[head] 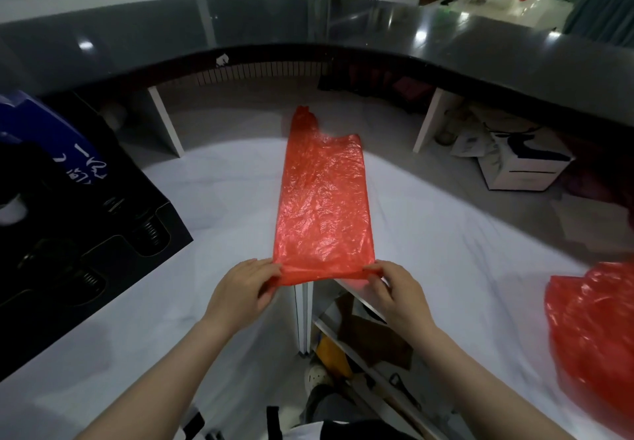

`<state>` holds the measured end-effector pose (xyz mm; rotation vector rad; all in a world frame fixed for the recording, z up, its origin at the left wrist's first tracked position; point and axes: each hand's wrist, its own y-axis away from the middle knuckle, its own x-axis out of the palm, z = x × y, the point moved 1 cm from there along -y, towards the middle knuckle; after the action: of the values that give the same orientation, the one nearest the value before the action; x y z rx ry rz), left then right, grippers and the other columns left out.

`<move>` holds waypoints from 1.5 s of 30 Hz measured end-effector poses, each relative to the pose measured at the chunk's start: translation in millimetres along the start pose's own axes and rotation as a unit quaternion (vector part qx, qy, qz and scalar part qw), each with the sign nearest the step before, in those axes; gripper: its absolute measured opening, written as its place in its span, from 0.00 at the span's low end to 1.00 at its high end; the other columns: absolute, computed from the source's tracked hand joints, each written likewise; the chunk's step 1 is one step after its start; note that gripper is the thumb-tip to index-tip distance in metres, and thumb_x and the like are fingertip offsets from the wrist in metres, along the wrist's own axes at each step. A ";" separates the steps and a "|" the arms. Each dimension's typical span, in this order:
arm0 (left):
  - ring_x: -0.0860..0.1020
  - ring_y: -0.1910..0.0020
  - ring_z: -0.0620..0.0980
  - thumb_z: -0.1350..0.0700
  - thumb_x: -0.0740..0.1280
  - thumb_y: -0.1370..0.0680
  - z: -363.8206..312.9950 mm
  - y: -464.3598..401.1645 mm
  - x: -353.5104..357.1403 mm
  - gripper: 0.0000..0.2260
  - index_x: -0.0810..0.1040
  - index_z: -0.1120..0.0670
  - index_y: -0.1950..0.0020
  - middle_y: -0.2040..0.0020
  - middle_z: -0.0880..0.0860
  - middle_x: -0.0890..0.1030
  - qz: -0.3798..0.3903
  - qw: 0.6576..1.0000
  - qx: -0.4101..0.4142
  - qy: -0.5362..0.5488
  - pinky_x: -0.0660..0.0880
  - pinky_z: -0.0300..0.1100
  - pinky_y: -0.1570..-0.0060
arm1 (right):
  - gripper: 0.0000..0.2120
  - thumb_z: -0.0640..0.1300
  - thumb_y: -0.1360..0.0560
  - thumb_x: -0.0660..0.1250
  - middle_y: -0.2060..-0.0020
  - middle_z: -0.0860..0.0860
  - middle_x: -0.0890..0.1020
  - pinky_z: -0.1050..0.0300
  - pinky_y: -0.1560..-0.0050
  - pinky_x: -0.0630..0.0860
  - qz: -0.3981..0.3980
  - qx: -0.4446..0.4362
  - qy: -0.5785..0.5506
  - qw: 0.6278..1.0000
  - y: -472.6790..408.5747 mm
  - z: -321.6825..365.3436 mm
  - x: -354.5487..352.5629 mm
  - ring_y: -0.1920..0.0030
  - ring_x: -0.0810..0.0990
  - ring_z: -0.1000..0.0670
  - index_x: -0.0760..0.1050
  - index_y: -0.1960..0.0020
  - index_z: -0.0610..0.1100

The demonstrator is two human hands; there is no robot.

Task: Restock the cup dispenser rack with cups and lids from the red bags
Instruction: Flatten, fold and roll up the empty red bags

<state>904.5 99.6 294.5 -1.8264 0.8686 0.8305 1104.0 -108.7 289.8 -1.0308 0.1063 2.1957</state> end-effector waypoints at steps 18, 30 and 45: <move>0.74 0.61 0.37 0.55 0.63 0.20 -5.2 -16.8 1.8 0.10 0.77 0.47 0.61 0.64 0.38 0.76 -0.005 0.960 -0.241 0.140 0.65 0.29 0.63 | 0.09 0.47 0.22 0.62 0.64 0.57 0.78 0.64 0.65 0.66 0.000 0.121 -0.012 0.993 -23.6 2.8 0.8 0.60 0.75 0.58 0.77 0.58 0.50; 0.72 0.72 0.43 0.52 0.64 0.21 1.5 -27.4 14.2 0.18 0.69 0.46 0.71 0.74 0.45 0.73 0.012 0.952 -0.287 0.108 0.62 0.36 0.71 | 0.07 0.47 0.22 0.61 0.64 0.55 0.79 0.62 0.64 0.68 -0.006 0.115 -0.007 0.993 -37.5 -2.1 3.8 0.61 0.75 0.56 0.77 0.56 0.51; 0.75 0.61 0.42 0.50 0.70 0.25 2.6 -30.6 13.9 0.06 0.74 0.44 0.60 0.62 0.42 0.77 0.010 0.942 -0.309 0.128 0.67 0.34 0.64 | 0.07 0.52 0.22 0.60 0.61 0.55 0.79 0.59 0.64 0.67 -0.013 0.129 0.058 0.990 -59.7 -8.7 18.5 0.61 0.75 0.54 0.76 0.51 0.51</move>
<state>936.8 109.1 295.8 -2.5220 0.8447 0.9637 1138.8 -56.4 283.3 -1.0044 0.4167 2.0329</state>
